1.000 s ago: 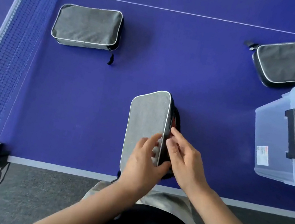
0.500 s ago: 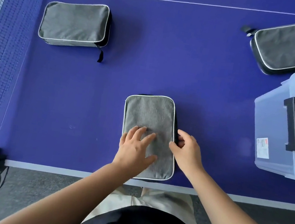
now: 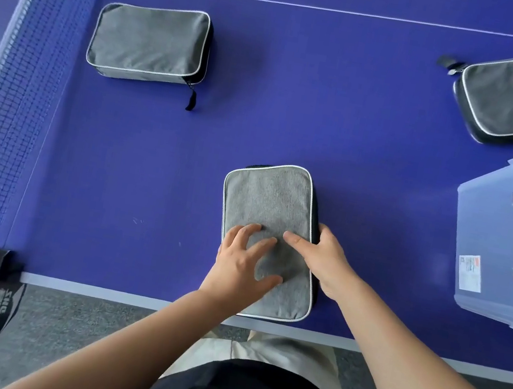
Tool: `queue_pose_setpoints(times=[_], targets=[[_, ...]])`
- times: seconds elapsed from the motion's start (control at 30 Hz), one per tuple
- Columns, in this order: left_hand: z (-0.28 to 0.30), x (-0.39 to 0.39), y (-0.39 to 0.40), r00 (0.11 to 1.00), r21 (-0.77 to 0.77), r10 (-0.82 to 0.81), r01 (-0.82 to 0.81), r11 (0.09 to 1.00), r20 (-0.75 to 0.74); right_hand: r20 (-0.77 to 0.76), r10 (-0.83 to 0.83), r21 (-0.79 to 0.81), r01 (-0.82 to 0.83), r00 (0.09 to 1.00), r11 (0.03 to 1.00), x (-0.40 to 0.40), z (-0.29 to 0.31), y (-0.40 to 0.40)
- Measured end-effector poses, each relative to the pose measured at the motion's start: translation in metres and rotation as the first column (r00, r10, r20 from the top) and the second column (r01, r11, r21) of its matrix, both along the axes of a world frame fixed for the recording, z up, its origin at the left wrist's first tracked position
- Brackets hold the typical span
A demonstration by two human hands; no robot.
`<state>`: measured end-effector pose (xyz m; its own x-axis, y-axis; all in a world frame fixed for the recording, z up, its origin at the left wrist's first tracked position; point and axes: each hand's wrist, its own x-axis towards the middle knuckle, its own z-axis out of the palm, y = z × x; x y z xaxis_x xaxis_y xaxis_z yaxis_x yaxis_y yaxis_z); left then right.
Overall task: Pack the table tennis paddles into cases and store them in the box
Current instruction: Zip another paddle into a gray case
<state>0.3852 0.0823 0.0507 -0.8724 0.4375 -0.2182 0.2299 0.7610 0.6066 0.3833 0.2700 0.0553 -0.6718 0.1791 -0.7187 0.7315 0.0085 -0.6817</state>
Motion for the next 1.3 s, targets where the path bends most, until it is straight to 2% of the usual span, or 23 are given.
queue_pose_setpoints(times=[0.1, 0.17, 0.2, 0.27, 0.33, 0.37, 0.43, 0.5, 0.57, 0.67, 0.77, 0.87, 1.03, 1.2, 1.3], targets=[[0.005, -0.002, -0.011, 0.997, 0.094, 0.072, -0.075, 0.993, 0.032, -0.039, 0.047, 0.027, -0.045, 0.998, 0.999, -0.004, 0.012, -0.002], [0.014, -0.011, -0.02, 0.958, 0.154, 0.244, -0.266, 0.952, 0.15, -0.067, 0.083, 0.059, -0.079, 0.994, 0.995, -0.004, 0.027, 0.0], [0.021, -0.018, -0.025, 0.912, 0.163, 0.346, -0.385, 0.909, 0.221, -0.078, 0.088, 0.068, -0.083, 0.993, 0.994, -0.002, 0.035, 0.001], [0.034, -0.036, -0.037, 0.755, 0.138, 0.525, -0.613, 0.778, 0.392, -0.093, 0.086, 0.085, -0.078, 0.992, 0.993, 0.002, 0.047, 0.007], [0.042, -0.055, -0.049, 0.528, 0.092, 0.607, -0.794, 0.6, 0.594, -0.088, 0.109, 0.114, -0.099, 0.99, 0.988, 0.006, 0.061, 0.012], [0.043, -0.064, -0.055, 0.407, 0.069, 0.583, -0.855, 0.513, 0.703, -0.084, 0.121, 0.125, -0.11, 0.989, 0.986, 0.008, 0.068, 0.014], [0.047, -0.076, -0.065, 0.206, 0.04, 0.411, -0.925, 0.378, 0.888, -0.078, 0.147, 0.156, -0.134, 0.986, 0.979, 0.011, 0.079, 0.016], [0.054, -0.084, -0.071, 0.132, 0.04, 0.246, -0.937, 0.348, 0.96, -0.069, 0.172, 0.185, -0.157, 0.983, 0.97, 0.014, 0.089, 0.016], [0.061, -0.088, -0.074, 0.136, 0.064, 0.18, -0.933, 0.355, 0.974, -0.048, 0.192, 0.202, -0.179, 0.98, 0.963, 0.016, 0.095, 0.016], [0.067, -0.089, -0.078, 0.188, 0.107, 0.184, -0.921, 0.375, 0.965, -0.034, 0.211, 0.22, -0.198, 0.977, 0.955, 0.016, 0.102, 0.014], [0.068, -0.09, -0.088, 0.242, 0.137, 0.217, -0.903, 0.408, 0.946, -0.029, 0.223, 0.252, -0.209, 0.974, 0.945, 0.015, 0.109, 0.013], [0.071, -0.092, -0.095, 0.224, 0.119, 0.243, -0.916, 0.382, 0.944, -0.013, 0.249, 0.285, -0.235, 0.968, 0.929, 0.011, 0.117, 0.01], [0.077, -0.094, -0.104, 0.341, 0.168, 0.364, -0.887, 0.431, 0.867, -0.002, 0.342, 0.37, -0.317, 0.94, 0.873, 0.0, 0.132, -0.001], [0.085, -0.096, -0.115, 0.41, 0.185, 0.41, -0.854, 0.486, 0.815, -0.021, 0.424, 0.43, -0.375, 0.905, 0.821, -0.009, 0.14, -0.009], [0.09, -0.1, -0.121, 0.422, 0.183, 0.433, -0.851, 0.493, 0.796, 0.01, 0.46, 0.424, -0.421, 0.888, 0.802, -0.012, 0.14, -0.012]])
